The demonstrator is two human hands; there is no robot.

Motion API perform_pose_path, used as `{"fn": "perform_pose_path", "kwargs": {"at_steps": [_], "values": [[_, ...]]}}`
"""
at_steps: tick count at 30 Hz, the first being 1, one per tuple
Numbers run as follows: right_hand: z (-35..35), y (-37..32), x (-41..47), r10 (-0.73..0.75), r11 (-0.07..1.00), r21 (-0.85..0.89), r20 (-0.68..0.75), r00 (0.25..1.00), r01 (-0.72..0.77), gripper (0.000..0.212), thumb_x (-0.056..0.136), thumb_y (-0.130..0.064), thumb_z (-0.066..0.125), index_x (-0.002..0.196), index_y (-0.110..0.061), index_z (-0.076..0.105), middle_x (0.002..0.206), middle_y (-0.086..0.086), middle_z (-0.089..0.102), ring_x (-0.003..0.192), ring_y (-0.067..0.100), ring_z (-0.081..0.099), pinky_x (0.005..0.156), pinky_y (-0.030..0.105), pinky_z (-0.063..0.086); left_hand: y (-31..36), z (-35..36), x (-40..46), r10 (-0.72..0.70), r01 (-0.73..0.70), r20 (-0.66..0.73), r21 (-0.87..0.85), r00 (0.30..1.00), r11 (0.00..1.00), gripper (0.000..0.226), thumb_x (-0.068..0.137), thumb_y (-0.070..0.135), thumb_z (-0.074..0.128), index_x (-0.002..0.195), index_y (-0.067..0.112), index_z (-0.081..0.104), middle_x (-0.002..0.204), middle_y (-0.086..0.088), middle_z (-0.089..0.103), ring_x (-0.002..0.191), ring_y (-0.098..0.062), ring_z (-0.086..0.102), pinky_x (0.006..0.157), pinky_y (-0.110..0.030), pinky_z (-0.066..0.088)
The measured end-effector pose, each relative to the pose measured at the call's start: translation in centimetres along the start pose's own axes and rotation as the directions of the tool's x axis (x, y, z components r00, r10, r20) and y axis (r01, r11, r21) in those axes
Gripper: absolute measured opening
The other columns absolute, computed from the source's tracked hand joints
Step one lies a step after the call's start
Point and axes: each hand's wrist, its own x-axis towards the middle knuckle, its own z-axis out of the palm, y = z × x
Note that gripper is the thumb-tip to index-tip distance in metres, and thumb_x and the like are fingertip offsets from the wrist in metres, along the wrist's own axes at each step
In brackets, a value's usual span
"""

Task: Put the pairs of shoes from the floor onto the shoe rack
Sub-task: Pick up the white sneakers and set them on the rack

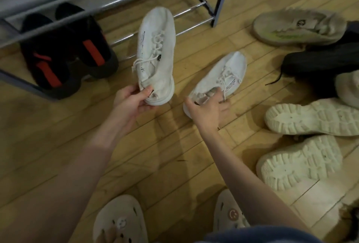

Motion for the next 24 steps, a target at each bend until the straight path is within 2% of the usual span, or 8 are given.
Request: {"fn": "perform_pose_path", "kwargs": {"at_steps": [3,6,9,13,18,22,24], "values": [[1.3,0.1,0.7,-0.022,0.996,-0.09,0.006,1.0,0.023,0.114,0.065,-0.047,0.08,0.148,-0.014,0.009,0.141,0.031,0.018,0.135,0.045,0.016,0.114,0.05,0.018,0.7,-0.6,0.6,-0.02,0.017,-0.077,-0.046,0.997,0.999,0.036,0.088,0.014,0.066,0.12,-0.002,0.058,0.102,-0.01,0.071,0.082,-0.019,0.072,0.068,-0.03,0.061],[1.0,0.0,1.1,-0.046,0.999,-0.02,-0.014,0.999,0.046,0.111,0.067,-0.04,0.078,0.15,-0.015,0.009,0.142,0.031,0.018,0.135,0.045,0.017,0.115,0.052,0.017,1.0,-0.7,0.9,-0.009,0.003,-0.101,-0.064,0.995,0.998,0.039,0.089,0.015,0.065,0.123,-0.002,0.057,0.106,-0.011,0.071,0.086,-0.021,0.072,0.069,-0.029,0.061],[0.3,-0.6,1.5,-0.208,0.977,0.045,-0.003,0.978,0.208,0.103,0.071,-0.036,0.074,0.152,-0.016,0.014,0.141,0.024,0.026,0.131,0.038,0.024,0.114,0.046,0.021,1.2,-0.5,1.4,0.02,-0.029,-0.109,-0.079,0.994,0.996,0.044,0.088,0.016,0.066,0.126,-0.003,0.055,0.111,-0.013,0.07,0.092,-0.023,0.073,0.074,-0.033,0.061],[-0.6,-3.9,4.2,-0.445,0.894,0.068,0.032,0.895,0.442,0.101,0.067,-0.044,0.07,0.151,-0.016,0.022,0.14,0.012,0.035,0.131,0.03,0.035,0.111,0.047,0.033,2.4,0.3,3.0,0.123,-0.127,-0.09,-0.039,0.988,0.991,0.046,0.089,0.02,0.067,0.128,-0.002,0.055,0.115,-0.014,0.069,0.098,-0.022,0.072,0.078,-0.034,0.06],[-1.2,-9.4,10.0,-0.527,0.85,0.064,0.114,0.842,0.523,0.107,0.061,-0.054,0.062,0.152,-0.014,0.02,0.142,0.011,0.032,0.134,0.028,0.034,0.11,0.047,0.037,4.0,1.9,6.3,0.147,-0.155,-0.161,-0.038,0.976,0.987,0.046,0.089,0.021,0.066,0.129,0.001,0.056,0.115,-0.013,0.069,0.099,-0.023,0.07,0.076,-0.033,0.061],[-0.4,-12.9,14.0,-0.579,0.813,0.0,0.117,0.807,0.583,0.088,0.064,-0.048,0.063,0.139,-0.013,0.034,0.125,0.007,0.035,0.123,0.031,0.04,0.105,0.049,0.041,4.8,3.6,8.9,0.094,-0.127,-0.211,-0.149,0.973,0.981,0.044,0.09,0.019,0.065,0.129,0.001,0.056,0.118,-0.012,0.067,0.101,-0.023,0.069,0.071,-0.029,0.061],[0.1,-14.1,15.5,-0.583,0.805,-0.055,0.111,0.805,0.591,0.079,0.07,-0.044,0.066,0.136,-0.014,0.036,0.129,0.011,0.039,0.122,0.032,0.042,0.105,0.047,0.04,5.3,4.3,10.2,0.069,-0.115,-0.238,-0.183,0.969,0.976,0.042,0.091,0.018,0.064,0.127,0.001,0.055,0.119,-0.012,0.066,0.102,-0.023,0.068,0.074,-0.031,0.061]]}}
